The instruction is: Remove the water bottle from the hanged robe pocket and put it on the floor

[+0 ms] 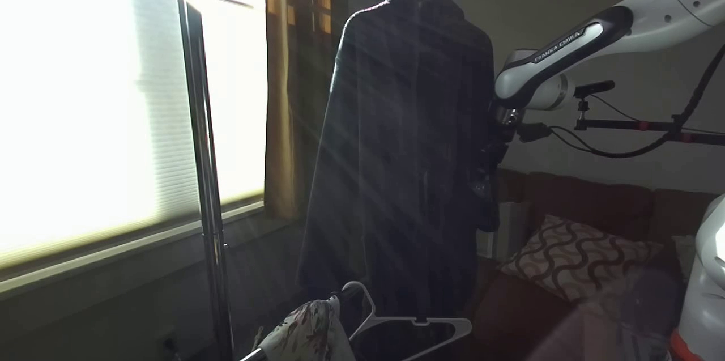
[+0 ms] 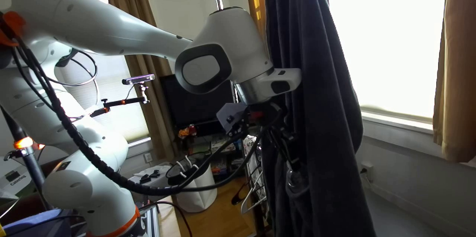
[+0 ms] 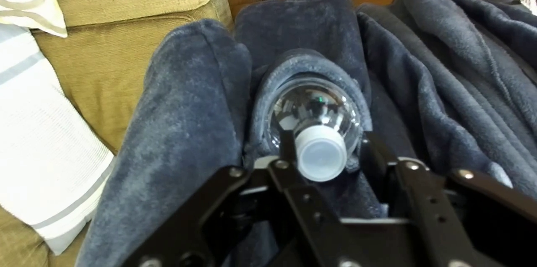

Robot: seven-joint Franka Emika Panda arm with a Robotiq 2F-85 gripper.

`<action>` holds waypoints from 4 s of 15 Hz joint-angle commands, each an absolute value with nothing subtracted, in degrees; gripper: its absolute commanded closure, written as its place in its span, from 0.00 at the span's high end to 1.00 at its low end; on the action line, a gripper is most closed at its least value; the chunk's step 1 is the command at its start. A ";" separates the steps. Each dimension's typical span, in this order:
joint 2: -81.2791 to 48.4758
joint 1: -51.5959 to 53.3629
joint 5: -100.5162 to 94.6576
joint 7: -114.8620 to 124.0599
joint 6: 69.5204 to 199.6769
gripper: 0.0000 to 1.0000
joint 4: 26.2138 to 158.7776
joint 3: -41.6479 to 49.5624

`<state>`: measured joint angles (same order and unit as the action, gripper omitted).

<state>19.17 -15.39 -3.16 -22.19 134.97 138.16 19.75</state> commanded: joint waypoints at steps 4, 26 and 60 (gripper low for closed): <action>19.60 -15.48 -3.13 -21.71 136.47 0.13 139.37 20.28; 51.38 -15.81 -9.52 -29.06 120.47 0.08 137.75 19.56; 13.26 16.78 5.24 -44.51 127.25 0.08 118.99 -1.67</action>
